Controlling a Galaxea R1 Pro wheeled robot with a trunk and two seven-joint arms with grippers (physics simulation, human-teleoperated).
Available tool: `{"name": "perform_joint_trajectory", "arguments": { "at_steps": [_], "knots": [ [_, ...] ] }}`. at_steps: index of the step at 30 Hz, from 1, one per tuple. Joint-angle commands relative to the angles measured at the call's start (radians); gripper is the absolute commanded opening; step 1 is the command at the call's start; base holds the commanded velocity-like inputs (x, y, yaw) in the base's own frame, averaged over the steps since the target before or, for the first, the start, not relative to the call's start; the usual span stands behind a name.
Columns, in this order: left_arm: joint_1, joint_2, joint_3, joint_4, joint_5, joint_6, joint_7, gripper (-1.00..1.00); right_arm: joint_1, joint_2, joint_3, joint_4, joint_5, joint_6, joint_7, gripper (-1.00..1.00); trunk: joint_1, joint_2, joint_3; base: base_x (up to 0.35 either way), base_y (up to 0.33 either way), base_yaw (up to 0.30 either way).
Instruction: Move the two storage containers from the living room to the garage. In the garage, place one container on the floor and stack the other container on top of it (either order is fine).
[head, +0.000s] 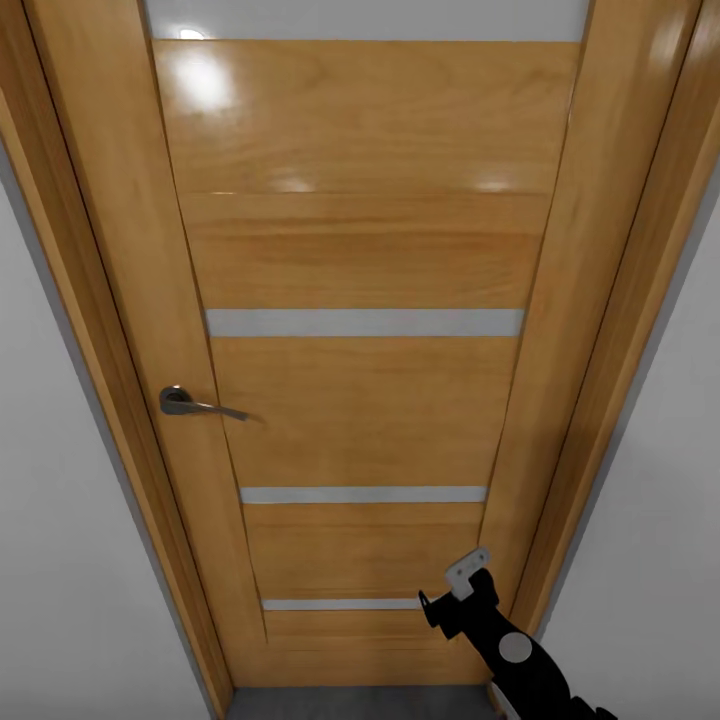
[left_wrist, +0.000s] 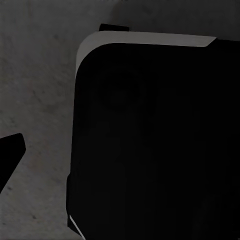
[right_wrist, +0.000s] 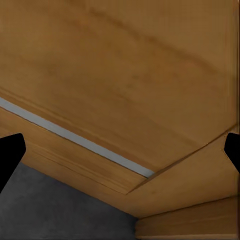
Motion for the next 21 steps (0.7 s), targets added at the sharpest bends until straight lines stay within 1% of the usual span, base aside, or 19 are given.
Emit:
{"name": "perform_joint_trajectory", "arguments": {
  "at_steps": [1, 4, 8, 11, 15, 18, 21],
  "knots": [
    [0.000, 0.000, 0.000, -0.001, 0.010, -0.001, 0.000, 1.00, -0.001, -0.002, 0.003, -0.004, -0.005, 0.005, -0.010, 1.00, 0.000, -0.001, -0.001, 0.000, 0.000, 0.000],
    [0.000, 0.000, 0.000, -0.001, 0.010, 0.000, 0.000, 1.00, -0.001, -0.005, 0.003, -0.028, -0.005, 0.008, -0.017, 1.00, 0.000, -0.001, -0.001, 0.000, 0.000, 0.000],
    [0.000, 0.000, 0.000, -0.001, 0.010, 0.000, 0.000, 1.00, -0.001, -0.009, 0.003, -0.058, -0.005, 0.040, -0.032, 1.00, 0.000, -0.001, -0.001, 0.000, 0.000, 0.000],
    [0.000, 0.000, 0.000, -0.001, 0.010, 0.000, 0.000, 1.00, -0.001, -0.010, -0.001, -0.067, -0.005, 0.054, -0.052, 1.00, 0.000, -0.001, -0.001, 0.000, 0.000, 0.000],
    [0.000, 0.000, 0.000, -0.001, 0.010, 0.000, 0.000, 1.00, -0.001, -0.010, -0.003, -0.071, -0.005, 0.058, -0.062, 1.00, 0.000, -0.001, -0.001, 0.000, 0.000, 0.000],
    [0.000, 0.000, 0.000, -0.001, 0.010, -0.001, 0.000, 1.00, -0.013, -0.011, -0.003, -0.072, -0.005, 0.059, -0.064, 1.00, 0.000, -0.001, -0.001, 0.000, 0.000, 0.000],
    [0.000, 0.000, 0.000, -0.001, 0.010, 0.000, 0.000, 1.00, -0.041, -0.011, -0.004, -0.072, -0.005, 0.062, -0.064, 1.00, 0.000, -0.001, -0.001, 0.000, 0.000, 0.000]
  ]
}}
